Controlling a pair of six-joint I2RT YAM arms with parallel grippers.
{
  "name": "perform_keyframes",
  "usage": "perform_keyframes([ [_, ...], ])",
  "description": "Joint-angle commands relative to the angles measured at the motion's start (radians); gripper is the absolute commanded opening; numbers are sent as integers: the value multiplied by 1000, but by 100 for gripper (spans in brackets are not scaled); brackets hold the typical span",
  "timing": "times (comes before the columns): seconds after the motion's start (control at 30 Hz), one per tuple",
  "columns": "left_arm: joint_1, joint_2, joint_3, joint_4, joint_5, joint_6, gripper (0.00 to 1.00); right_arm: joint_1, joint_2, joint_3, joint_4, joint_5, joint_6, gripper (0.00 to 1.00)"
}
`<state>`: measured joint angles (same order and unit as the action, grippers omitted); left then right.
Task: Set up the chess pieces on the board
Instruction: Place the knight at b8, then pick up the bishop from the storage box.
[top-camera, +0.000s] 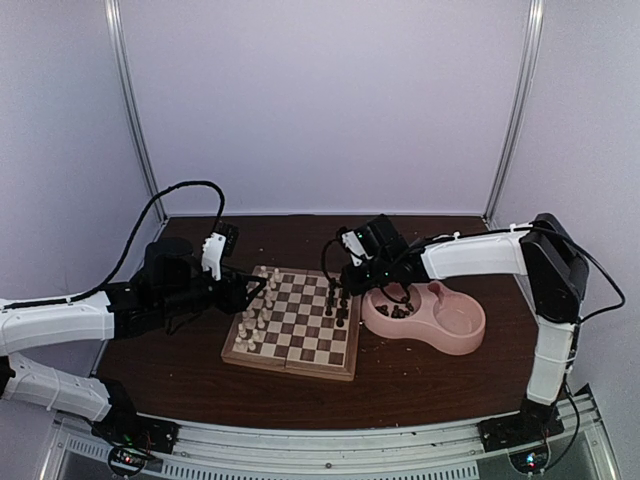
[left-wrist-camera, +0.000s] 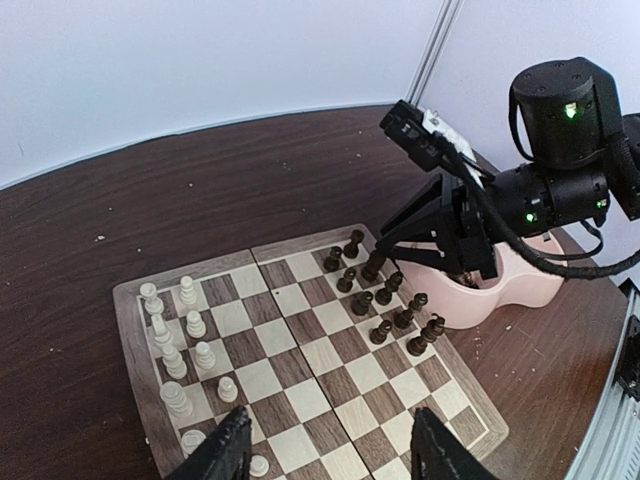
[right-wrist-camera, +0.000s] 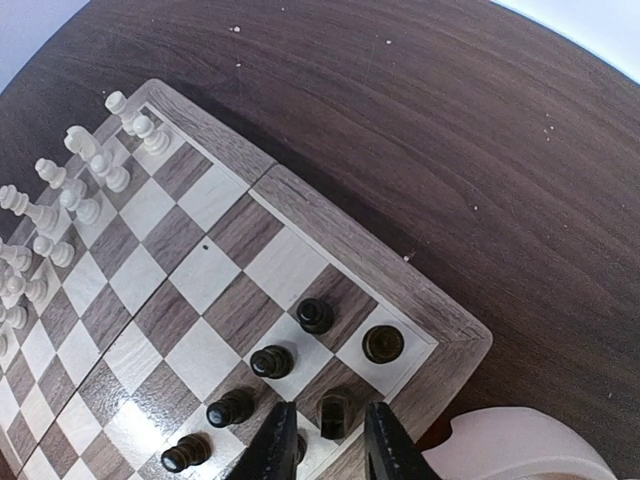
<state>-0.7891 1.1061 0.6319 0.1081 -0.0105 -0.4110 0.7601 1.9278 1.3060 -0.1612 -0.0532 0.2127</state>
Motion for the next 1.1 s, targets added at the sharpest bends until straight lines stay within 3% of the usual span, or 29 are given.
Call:
perform_keyframes([
  [0.0, -2, 2, 5, 50, 10, 6, 55, -5, -53, -13, 17, -5, -5, 26],
  [0.37, -2, 2, 6, 43, 10, 12, 55, -6, -196, -118, 4, 102, 31, 29],
  [0.57, -2, 5, 6, 41, 10, 20, 55, -17, -237, -180, -93, 180, 115, 34],
  [0.97, -2, 18, 7, 46, 27, 19, 55, -66, -141, -203, -149, 252, 163, 43],
  [1.07, -4, 26, 13, 43, 50, 16, 55, -96, -84, -191, -153, 189, 181, 44],
])
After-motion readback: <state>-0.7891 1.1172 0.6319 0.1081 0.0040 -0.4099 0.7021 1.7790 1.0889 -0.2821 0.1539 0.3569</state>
